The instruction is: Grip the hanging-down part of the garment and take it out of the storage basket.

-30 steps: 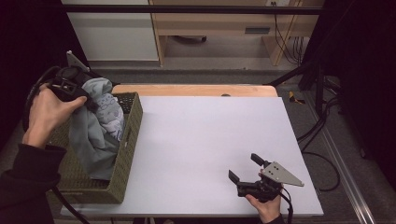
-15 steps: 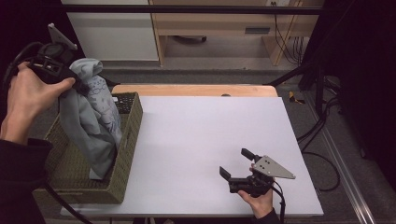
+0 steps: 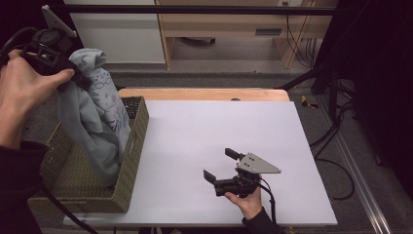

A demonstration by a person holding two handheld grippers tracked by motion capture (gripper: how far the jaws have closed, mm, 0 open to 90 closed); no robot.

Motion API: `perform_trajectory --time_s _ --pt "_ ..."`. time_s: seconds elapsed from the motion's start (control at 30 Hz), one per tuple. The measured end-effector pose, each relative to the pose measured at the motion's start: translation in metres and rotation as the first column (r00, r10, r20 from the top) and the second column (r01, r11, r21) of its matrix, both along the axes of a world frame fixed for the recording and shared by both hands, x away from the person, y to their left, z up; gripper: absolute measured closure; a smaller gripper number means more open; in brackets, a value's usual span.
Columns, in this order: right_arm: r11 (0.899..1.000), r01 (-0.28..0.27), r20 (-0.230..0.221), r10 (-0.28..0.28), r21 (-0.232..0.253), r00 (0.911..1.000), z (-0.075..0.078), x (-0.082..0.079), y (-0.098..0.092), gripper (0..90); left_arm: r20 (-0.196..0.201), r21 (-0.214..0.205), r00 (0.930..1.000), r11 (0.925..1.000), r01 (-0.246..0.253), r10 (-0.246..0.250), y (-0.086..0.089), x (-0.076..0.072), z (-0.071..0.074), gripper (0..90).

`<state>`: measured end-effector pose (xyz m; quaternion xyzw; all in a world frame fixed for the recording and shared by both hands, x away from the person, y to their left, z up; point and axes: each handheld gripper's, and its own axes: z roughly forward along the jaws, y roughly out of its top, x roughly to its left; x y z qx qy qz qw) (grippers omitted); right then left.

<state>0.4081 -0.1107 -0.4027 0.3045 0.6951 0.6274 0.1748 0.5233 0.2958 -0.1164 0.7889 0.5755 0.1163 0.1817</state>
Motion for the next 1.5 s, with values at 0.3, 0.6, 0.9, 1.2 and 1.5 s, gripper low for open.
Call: perform_trajectory --time_s 0.3,0.6,0.9,1.2,1.5 --pt "0.995 -0.099 -0.025 0.099 0.013 0.9948 0.01 0.026 0.061 2.1 -0.016 0.007 0.9998 1.0 -0.007 0.007 0.002 0.002 -0.001 79.2" --pt "0.985 -0.173 -0.051 0.173 0.008 0.9836 0.015 0.047 0.109 4.6 -0.023 0.005 0.9997 1.0 -0.006 0.006 0.004 0.002 0.0 79.1" --pt "0.971 -0.239 -0.042 0.24 0.029 0.9698 0.02 0.065 0.15 6.4 -0.035 0.024 0.9994 0.9997 -0.003 0.003 -0.001 0.002 -0.001 79.1" --pt "0.961 -0.277 -0.047 0.276 -0.004 0.9599 0.013 0.071 0.192 8.0 -0.038 0.027 0.9993 0.9996 0.002 -0.001 -0.003 0.002 -0.001 79.1" --pt "0.956 -0.292 -0.053 0.291 -0.023 0.9553 0.008 0.077 0.225 8.5 -0.039 0.029 0.9992 0.9996 0.006 -0.005 -0.004 0.002 -0.001 79.1"
